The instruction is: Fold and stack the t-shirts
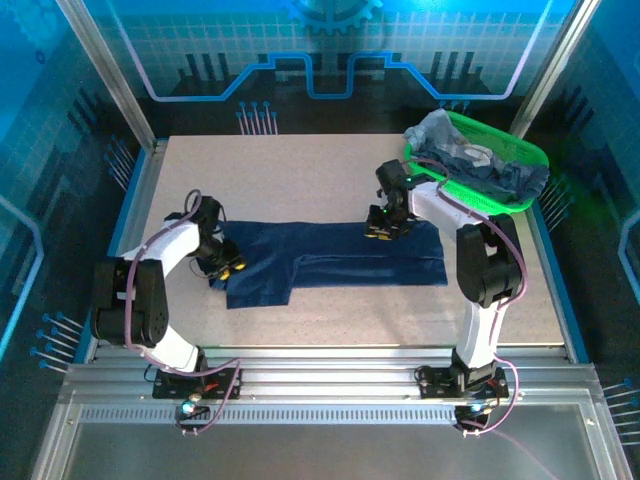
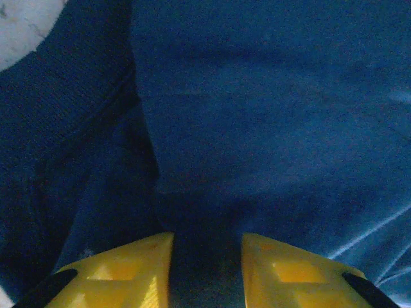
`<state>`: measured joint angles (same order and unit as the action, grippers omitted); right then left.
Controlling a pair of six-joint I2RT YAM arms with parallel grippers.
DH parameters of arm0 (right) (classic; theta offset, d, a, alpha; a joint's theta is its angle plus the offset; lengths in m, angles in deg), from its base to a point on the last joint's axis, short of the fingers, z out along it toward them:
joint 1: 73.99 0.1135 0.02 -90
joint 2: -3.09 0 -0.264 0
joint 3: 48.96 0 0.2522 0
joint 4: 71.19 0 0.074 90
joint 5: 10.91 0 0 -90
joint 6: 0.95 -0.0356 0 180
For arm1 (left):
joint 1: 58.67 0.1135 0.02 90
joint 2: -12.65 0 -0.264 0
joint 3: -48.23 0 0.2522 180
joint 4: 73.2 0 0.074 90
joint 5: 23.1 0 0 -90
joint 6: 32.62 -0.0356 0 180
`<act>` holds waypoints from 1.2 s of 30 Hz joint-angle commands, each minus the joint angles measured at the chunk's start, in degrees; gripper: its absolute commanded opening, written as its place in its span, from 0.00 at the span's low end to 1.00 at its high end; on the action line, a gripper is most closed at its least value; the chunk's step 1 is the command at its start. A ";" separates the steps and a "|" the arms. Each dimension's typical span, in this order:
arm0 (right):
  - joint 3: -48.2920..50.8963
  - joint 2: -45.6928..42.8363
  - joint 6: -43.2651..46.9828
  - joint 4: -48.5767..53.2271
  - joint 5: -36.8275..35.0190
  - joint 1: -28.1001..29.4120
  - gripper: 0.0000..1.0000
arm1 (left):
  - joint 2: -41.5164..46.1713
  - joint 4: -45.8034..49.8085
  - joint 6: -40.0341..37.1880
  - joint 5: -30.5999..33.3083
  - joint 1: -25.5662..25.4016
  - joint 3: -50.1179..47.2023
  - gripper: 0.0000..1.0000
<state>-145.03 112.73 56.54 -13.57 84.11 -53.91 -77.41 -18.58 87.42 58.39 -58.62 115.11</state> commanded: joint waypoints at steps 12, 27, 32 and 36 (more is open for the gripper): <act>0.11 0.22 -0.10 0.45 0.70 -0.22 0.31 | 4.49 0.34 -1.26 0.54 0.12 -0.13 0.03; -0.41 0.53 -0.01 0.63 0.52 -0.30 0.31 | -8.11 11.37 -0.04 -0.16 2.13 20.24 0.00; -0.42 0.48 -0.14 0.56 0.61 -0.29 0.31 | -13.04 12.02 -1.53 1.04 3.52 25.42 0.00; -0.37 0.66 -0.35 0.36 0.78 -0.34 0.31 | -16.94 12.11 -2.58 1.98 4.21 30.12 0.00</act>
<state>-145.00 112.73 56.52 -13.57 84.08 -53.91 -92.36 -8.63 86.81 59.04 -55.34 141.73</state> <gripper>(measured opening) 0.312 0.051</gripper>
